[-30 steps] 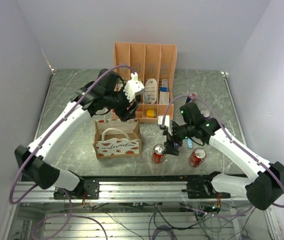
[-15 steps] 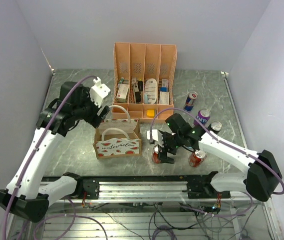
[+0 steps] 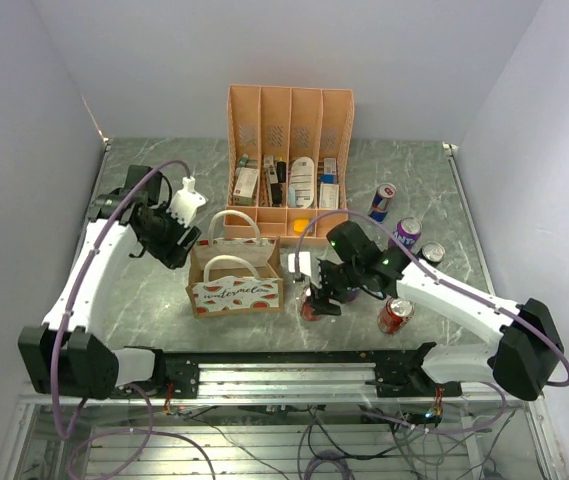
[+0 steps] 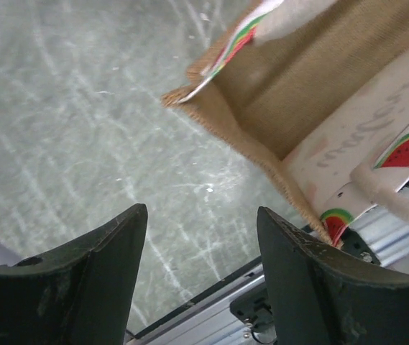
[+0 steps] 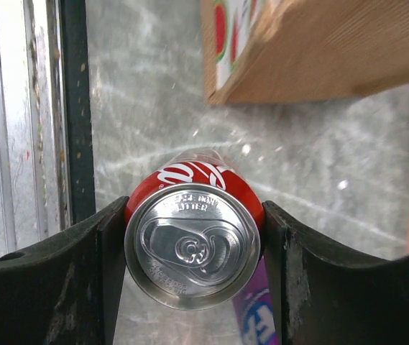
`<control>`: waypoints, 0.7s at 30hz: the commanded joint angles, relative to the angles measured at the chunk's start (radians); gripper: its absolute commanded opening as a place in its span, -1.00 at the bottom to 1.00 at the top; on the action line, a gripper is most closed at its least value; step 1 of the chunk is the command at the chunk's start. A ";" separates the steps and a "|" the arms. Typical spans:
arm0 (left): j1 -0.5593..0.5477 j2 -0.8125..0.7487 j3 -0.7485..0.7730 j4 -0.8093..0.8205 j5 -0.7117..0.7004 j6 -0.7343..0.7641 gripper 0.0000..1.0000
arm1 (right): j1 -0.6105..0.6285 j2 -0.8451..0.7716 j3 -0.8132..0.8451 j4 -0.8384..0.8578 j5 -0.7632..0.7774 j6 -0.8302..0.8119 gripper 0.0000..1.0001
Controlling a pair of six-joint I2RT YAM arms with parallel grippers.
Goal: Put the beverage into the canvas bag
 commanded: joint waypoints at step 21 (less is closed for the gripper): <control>-0.053 0.274 0.050 0.038 0.516 -0.122 0.03 | 0.005 0.103 0.629 -0.004 -0.049 0.049 -0.69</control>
